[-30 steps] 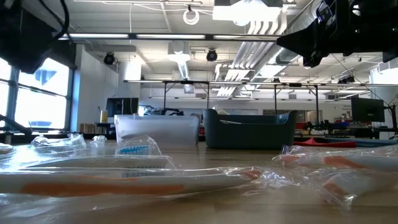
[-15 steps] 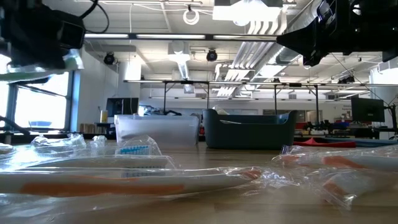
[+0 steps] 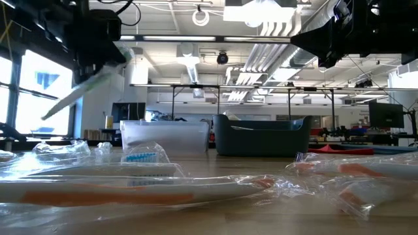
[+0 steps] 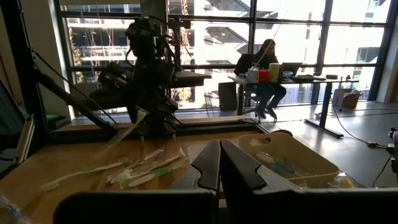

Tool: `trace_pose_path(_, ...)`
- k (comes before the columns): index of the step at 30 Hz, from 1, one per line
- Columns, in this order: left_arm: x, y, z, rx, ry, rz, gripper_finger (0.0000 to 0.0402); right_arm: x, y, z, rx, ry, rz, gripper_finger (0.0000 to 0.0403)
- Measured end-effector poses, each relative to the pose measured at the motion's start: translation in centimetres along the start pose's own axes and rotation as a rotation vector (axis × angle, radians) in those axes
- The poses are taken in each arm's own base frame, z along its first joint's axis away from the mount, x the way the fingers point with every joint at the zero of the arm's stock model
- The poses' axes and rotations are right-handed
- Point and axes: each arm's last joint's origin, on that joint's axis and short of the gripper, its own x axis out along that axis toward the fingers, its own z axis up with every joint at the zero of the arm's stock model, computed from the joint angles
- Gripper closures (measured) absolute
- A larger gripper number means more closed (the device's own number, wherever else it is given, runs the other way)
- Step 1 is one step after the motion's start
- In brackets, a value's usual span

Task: Pick & Place Toothbrushes
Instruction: Put the green toothbrush into the green bin

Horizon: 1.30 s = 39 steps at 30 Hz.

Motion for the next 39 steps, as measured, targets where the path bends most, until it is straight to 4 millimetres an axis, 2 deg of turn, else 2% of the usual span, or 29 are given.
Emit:
trace_pose_path(6,0.0,1.1,1.7,0.115,-0.094,0.033,0.0387,0.0,0.0,0.0,0.0,0.0,0.0,0.0399)
trace_pose_path(14,0.6,1.1,4.6,0.342,-0.272,-0.09,0.0387,0.0,0.0,0.1,0.001,-0.008,0.001,0.0399)
trace_pose_path(24,3.5,2.7,6.4,0.409,-0.323,-0.15,0.0387,0.0,0.1,0.0,0.005,-0.007,0.022,0.0399)
trace_pose_path(28,4.5,2.5,6.7,0.478,-0.357,-0.228,0.0387,0.2,0.2,0.0,0.005,-0.017,0.053,0.0399)
trace_pose_path(32,5.1,2.2,7.5,0.509,-0.36,-0.235,0.0387,0.5,0.3,0.0,0.004,-0.031,0.083,0.0399)
trace_pose_path(39,6.5,0.4,8.8,0.638,-0.378,-0.254,0.0387,1.2,0.5,-0.2,-0.009,-0.069,0.131,0.0399)
